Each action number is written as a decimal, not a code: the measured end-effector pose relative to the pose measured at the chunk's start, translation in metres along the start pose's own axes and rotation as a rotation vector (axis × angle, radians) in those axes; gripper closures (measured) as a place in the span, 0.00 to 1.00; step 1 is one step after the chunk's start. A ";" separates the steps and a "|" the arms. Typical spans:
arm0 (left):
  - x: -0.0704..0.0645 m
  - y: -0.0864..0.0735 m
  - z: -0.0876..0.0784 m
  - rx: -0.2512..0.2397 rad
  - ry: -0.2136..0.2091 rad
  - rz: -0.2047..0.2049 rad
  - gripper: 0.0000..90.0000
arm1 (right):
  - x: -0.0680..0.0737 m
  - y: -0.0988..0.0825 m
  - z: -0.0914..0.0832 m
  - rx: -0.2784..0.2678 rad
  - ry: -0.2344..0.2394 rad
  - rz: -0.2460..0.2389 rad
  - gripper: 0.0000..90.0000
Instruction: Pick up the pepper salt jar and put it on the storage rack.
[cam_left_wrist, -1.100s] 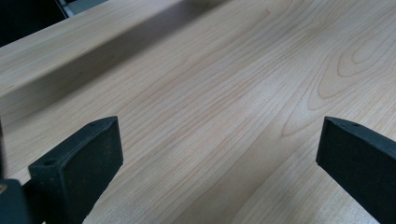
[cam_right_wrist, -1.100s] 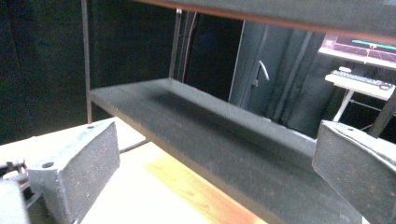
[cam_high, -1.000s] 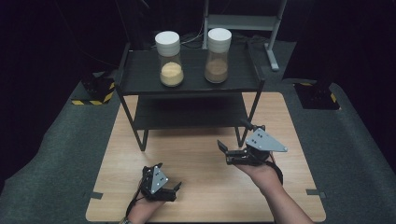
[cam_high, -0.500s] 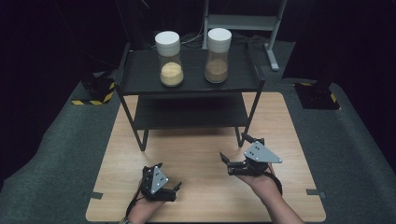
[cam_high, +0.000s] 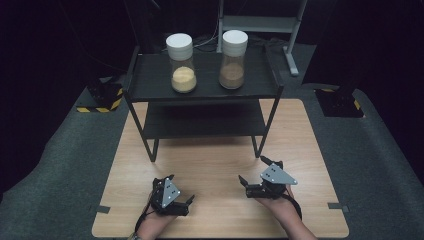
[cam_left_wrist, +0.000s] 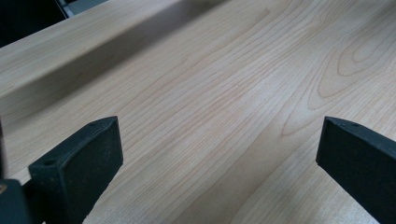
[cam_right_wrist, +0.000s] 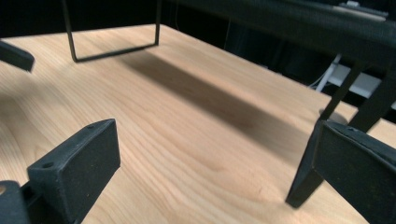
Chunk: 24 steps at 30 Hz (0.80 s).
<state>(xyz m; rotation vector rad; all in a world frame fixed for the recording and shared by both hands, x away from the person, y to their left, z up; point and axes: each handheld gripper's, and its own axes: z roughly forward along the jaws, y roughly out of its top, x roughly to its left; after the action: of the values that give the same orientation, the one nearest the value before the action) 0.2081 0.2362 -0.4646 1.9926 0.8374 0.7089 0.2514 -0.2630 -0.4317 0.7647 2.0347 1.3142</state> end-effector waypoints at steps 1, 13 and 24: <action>0.000 0.000 0.000 0.000 0.000 0.000 0.01 | 0.000 -0.002 0.000 0.004 -0.001 0.003 0.00; -0.001 0.000 0.000 0.000 0.004 0.006 0.01 | 0.002 -0.029 0.002 0.082 -0.034 -0.004 0.00; -0.002 0.000 0.000 -0.001 0.004 0.010 0.01 | 0.009 -0.031 -0.001 0.144 -0.073 -0.067 0.00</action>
<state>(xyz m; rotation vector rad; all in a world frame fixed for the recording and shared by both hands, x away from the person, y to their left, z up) 0.2069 0.2351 -0.4649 1.9965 0.8297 0.7196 0.2399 -0.2675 -0.4614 0.7891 2.0945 1.0961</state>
